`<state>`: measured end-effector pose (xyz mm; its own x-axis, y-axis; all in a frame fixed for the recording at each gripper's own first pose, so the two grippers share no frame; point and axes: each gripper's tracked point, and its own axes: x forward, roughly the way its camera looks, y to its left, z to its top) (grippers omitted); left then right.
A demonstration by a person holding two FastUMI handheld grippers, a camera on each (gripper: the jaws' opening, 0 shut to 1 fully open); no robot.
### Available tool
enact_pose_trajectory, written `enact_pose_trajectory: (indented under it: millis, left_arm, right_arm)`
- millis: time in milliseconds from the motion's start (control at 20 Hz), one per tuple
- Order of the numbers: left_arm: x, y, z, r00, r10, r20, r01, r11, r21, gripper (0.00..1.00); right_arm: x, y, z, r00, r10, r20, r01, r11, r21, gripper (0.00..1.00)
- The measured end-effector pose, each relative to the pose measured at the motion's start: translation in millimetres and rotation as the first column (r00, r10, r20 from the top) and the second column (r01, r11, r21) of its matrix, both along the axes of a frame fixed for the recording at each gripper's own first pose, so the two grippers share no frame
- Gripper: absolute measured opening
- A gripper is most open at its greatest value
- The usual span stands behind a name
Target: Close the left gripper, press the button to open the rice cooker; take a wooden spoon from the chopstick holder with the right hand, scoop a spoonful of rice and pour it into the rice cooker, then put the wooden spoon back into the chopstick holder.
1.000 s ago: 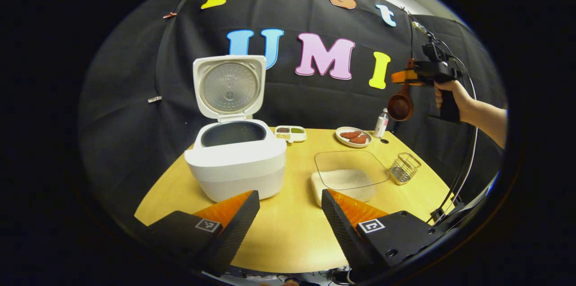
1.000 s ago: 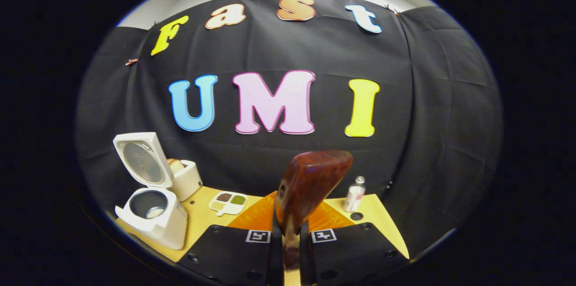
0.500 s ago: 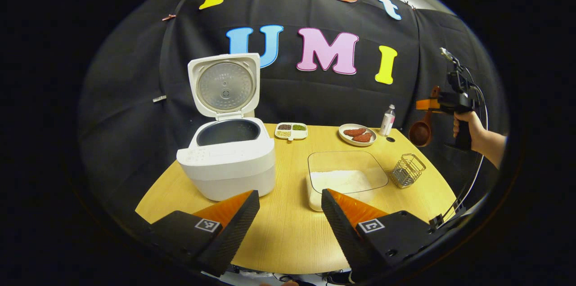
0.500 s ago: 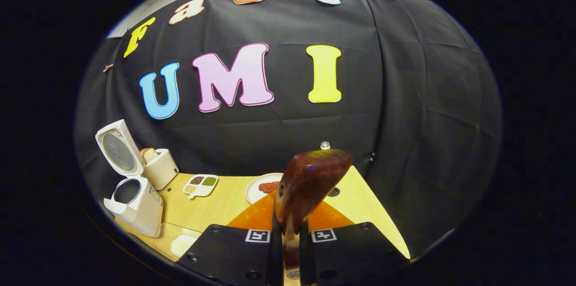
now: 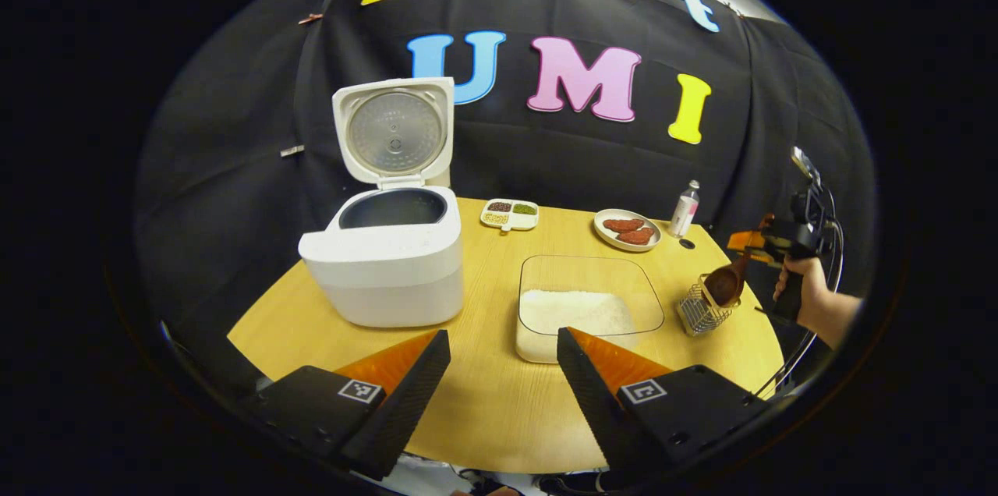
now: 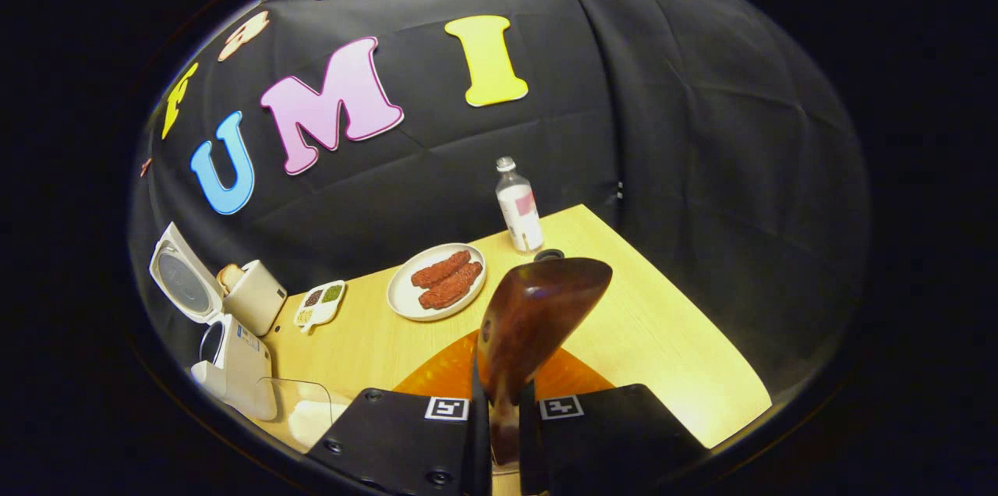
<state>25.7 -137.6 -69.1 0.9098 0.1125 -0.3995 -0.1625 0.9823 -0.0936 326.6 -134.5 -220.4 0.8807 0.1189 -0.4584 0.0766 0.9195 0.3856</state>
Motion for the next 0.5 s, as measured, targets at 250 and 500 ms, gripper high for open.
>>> enact_pose_trajectory:
  millis: [250, 500]
  left_arm:
    - [-9, 32, 2, 0.991, 0.137, 0.006, -0.136, 0.991, -0.01, 0.96]
    - [-15, 65, 7, 0.976, 0.217, 0.017, -0.216, 0.976, -0.013, 0.96]
  right_arm:
    - [-7, 7, -21, 0.998, -0.002, -0.056, 0.004, 0.999, 0.043, 0.19]
    - [-14, 2, -25, 0.996, -0.019, -0.084, 0.025, 0.998, 0.065, 0.24]
